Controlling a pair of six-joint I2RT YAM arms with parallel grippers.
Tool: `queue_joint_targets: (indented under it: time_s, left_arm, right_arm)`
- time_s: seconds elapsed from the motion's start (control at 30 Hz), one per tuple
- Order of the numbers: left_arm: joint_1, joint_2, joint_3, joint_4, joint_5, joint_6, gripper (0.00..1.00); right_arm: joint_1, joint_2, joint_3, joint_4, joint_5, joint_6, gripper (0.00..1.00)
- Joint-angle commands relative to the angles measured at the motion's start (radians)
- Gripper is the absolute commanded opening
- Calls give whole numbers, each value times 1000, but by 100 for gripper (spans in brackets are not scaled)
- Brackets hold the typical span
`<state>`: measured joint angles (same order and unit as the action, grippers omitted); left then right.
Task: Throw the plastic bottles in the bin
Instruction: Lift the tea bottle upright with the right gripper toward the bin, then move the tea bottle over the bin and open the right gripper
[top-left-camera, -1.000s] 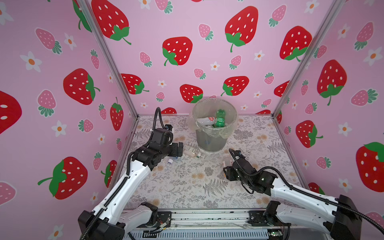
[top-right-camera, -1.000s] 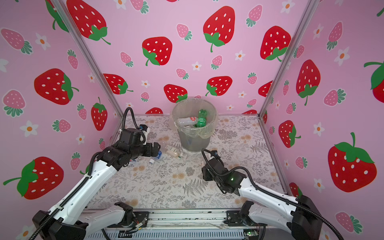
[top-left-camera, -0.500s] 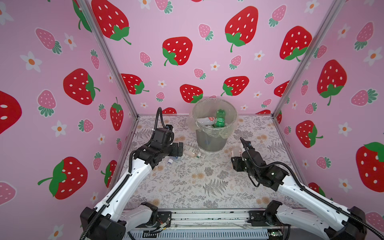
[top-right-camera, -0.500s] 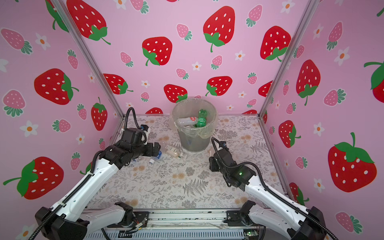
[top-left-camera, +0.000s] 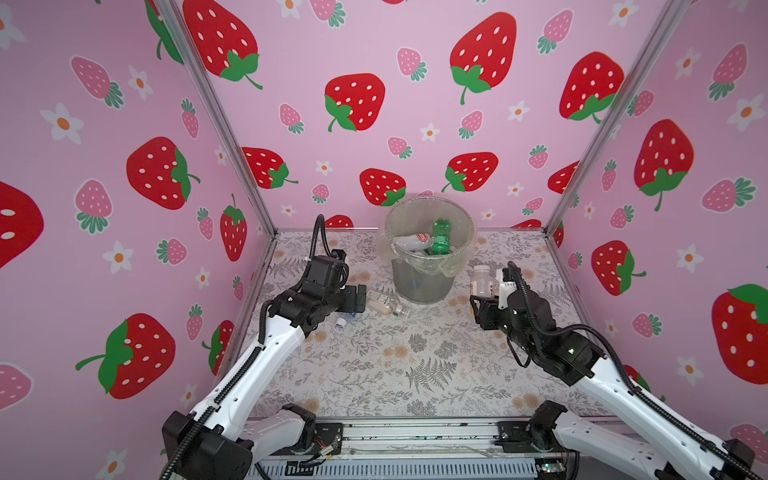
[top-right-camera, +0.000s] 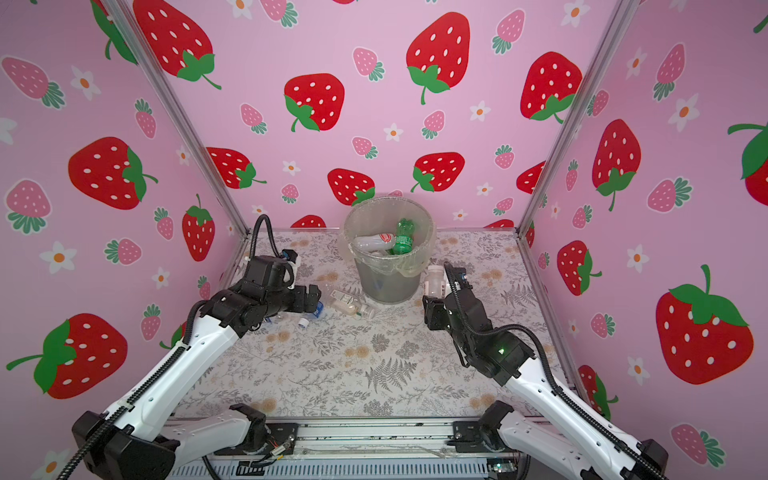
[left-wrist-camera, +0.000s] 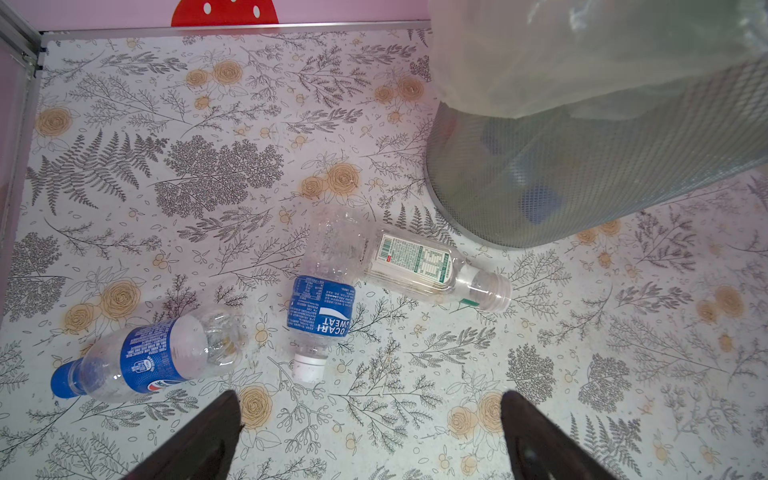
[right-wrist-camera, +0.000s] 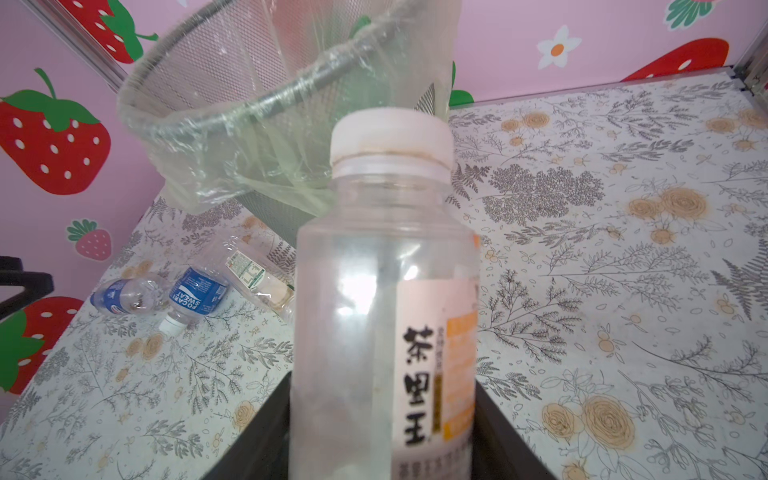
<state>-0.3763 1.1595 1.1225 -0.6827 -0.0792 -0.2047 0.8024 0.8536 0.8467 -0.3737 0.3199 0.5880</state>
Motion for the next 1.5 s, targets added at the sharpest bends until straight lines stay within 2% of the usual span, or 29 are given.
queue_joint_targets:
  time_s: [0.0,0.43,0.7,0.97,1.23,1.37,1.47]
  left_arm:
    - [6,5,27,-18,-9,12,99]
    - [10,9,28,-16,14,13,99]
    - [14,16,28,-18,17,13,99]
    - [18,14,28,-17,25,13,99]
    - [23,22,34,-24,37,10,99]
    - [26,23,37,-23,51,9,99]
    - [29,23,38,-24,55,8,99]
  right_arm:
    - [-4,-23,35,85,8,-34,59]
    - [-4,-104,50,271,-88,-170,61]
    - [-5,-138,42,324,-86,-184,61]
    - [-4,-101,61,312,-88,-168,61]
    - [-3,49,193,329,-99,-208,59]
    - [-11,296,381,315,-70,-261,59]
    - [-71,545,648,234,-107,-269,62]
